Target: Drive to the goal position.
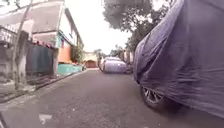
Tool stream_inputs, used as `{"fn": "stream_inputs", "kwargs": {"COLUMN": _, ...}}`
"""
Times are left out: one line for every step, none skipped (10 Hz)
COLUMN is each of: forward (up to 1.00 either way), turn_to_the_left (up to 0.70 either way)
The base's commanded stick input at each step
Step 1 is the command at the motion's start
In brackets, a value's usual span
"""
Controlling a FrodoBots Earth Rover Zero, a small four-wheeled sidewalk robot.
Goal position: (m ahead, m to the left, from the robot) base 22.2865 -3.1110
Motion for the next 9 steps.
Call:
{"fn": "stream_inputs", "kwargs": {"forward": 0.70, "turn_to_the_left": 0.35}}
{"fn": "stream_inputs", "kwargs": {"forward": 0.70, "turn_to_the_left": 0.35}}
{"fn": "stream_inputs", "kwargs": {"forward": 0.70, "turn_to_the_left": 0.17}}
{"fn": "stream_inputs", "kwargs": {"forward": 0.70, "turn_to_the_left": 0.00}}
{"fn": "stream_inputs", "kwargs": {"forward": 0.70, "turn_to_the_left": 0.00}}
{"fn": "stream_inputs", "kwargs": {"forward": 0.70, "turn_to_the_left": 0.00}}
{"fn": "stream_inputs", "kwargs": {"forward": 0.70, "turn_to_the_left": 0.00}}
{"fn": "stream_inputs", "kwargs": {"forward": 0.70, "turn_to_the_left": 0.00}}
{"fn": "stream_inputs", "kwargs": {"forward": 0.70, "turn_to_the_left": 0.00}}
